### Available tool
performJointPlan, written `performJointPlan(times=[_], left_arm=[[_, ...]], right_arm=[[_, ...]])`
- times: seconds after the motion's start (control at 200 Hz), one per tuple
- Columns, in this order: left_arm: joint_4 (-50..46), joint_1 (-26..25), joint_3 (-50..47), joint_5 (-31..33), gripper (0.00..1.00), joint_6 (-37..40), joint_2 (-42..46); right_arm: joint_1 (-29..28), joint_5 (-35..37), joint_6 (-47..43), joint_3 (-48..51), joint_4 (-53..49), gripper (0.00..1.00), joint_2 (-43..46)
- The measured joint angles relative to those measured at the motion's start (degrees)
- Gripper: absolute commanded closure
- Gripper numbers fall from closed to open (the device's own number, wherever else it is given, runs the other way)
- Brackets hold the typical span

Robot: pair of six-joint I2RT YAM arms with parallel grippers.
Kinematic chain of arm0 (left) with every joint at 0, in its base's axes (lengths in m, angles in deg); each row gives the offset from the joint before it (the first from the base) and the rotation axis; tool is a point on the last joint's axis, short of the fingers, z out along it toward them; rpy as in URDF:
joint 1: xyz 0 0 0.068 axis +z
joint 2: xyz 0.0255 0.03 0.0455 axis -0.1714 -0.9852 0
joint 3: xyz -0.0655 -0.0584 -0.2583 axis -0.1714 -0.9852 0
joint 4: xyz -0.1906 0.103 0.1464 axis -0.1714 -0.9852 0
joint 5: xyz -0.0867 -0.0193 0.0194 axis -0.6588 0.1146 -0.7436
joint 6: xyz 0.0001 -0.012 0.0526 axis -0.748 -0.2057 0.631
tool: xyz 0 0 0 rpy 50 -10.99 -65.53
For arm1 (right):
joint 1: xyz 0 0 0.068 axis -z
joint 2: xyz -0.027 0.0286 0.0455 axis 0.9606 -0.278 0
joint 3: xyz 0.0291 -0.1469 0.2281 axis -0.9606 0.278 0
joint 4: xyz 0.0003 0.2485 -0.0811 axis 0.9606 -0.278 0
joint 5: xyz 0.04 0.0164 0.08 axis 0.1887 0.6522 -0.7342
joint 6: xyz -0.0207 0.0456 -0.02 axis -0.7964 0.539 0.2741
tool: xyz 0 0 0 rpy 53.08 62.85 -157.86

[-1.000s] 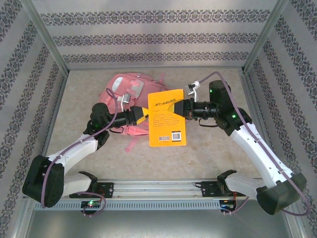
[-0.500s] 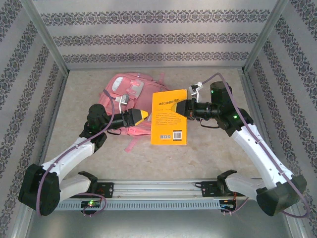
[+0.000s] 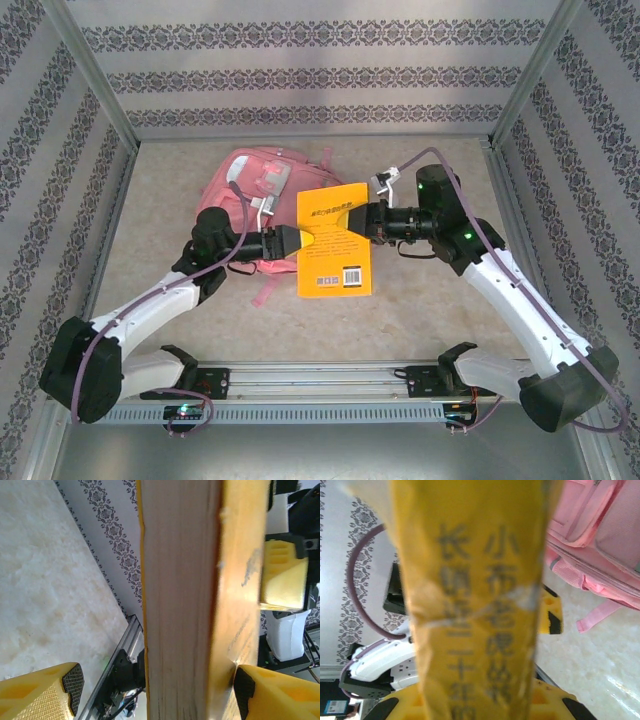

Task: Pack the student bag

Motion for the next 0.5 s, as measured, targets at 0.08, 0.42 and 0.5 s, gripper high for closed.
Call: performJointPlan(times=[0.08,0.42,0.5], left_arm=[[5.07,0.02,-0.13,-0.44,0.24,-2.58,-1.7],[30.18,-0.37,-1.66,-2.19,0.51,-18.27,-8.35],[32.59,-0.35,-2.49,-2.25,0.59,-19.89,-8.39]], right_arm=[[0.04,-0.35,1.16,0.04,1.44,1.0,0.02],[1.01,-2.16,4.22,2.95,6.32,1.0,0.44],[2.25,-2.49,4.2,2.95,6.36,1.0,0.44]])
